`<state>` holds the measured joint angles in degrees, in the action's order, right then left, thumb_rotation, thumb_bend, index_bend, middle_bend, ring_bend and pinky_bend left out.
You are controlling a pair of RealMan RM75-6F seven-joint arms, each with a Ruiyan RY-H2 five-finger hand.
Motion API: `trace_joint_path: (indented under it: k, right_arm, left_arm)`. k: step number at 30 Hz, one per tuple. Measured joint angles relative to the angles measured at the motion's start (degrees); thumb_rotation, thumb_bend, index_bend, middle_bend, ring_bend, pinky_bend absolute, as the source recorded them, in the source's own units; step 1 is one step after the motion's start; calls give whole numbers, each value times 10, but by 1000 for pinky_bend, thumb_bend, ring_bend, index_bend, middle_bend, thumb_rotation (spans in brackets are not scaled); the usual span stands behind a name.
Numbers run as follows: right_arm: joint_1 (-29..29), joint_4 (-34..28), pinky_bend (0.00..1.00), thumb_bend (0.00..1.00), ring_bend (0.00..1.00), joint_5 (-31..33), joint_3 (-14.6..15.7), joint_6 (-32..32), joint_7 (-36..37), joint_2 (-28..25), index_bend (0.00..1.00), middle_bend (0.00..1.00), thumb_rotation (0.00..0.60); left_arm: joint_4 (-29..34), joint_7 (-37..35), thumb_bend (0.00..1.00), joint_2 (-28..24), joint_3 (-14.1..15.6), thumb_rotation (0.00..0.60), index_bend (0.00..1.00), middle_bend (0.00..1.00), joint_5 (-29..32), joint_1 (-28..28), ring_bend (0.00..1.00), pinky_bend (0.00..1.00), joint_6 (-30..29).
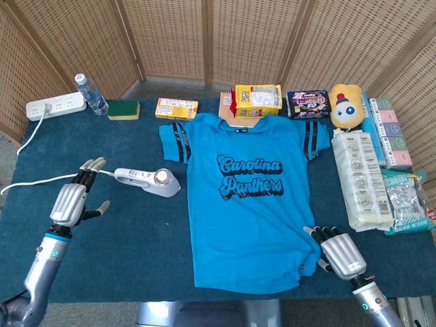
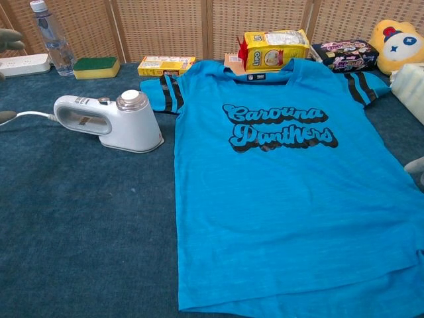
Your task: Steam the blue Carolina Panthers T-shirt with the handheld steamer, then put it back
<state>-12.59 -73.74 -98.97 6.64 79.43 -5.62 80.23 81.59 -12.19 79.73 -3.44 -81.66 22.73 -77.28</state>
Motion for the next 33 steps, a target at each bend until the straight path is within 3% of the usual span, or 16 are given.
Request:
trace_joint_path:
  k: [13, 17, 21, 25, 33]
  right_arm:
    - [24, -4, 423, 244, 384, 7, -8, 53, 71, -25, 184, 334, 600]
    - [30, 2, 476, 270, 427, 7, -17, 76, 79, -24, 275, 386, 600]
    - [38, 8, 570, 336, 477, 6, -29, 111, 86, -22, 407, 431, 600]
    - [55, 14, 633, 360, 528, 8, -41, 144, 97, -25, 452, 460, 600]
    - [74, 1, 629, 367, 544, 20, -46, 157, 94, -39, 491, 492, 600]
  left_arm:
    - [78, 32, 312, -78, 42, 561, 0, 65, -13, -84, 7, 201, -59]
    - [88, 34, 312, -92, 55, 567, 11, 68, -21, -111, 12, 208, -82]
    - [98, 37, 312, -103, 73, 567, 162, 114, -30, -142, 28, 216, -107]
    - [108, 41, 312, -109, 94, 567, 172, 182, -48, -186, 87, 217, -152]
    - [115, 44, 312, -123, 128, 569, 228, 235, -77, -256, 135, 234, -208]
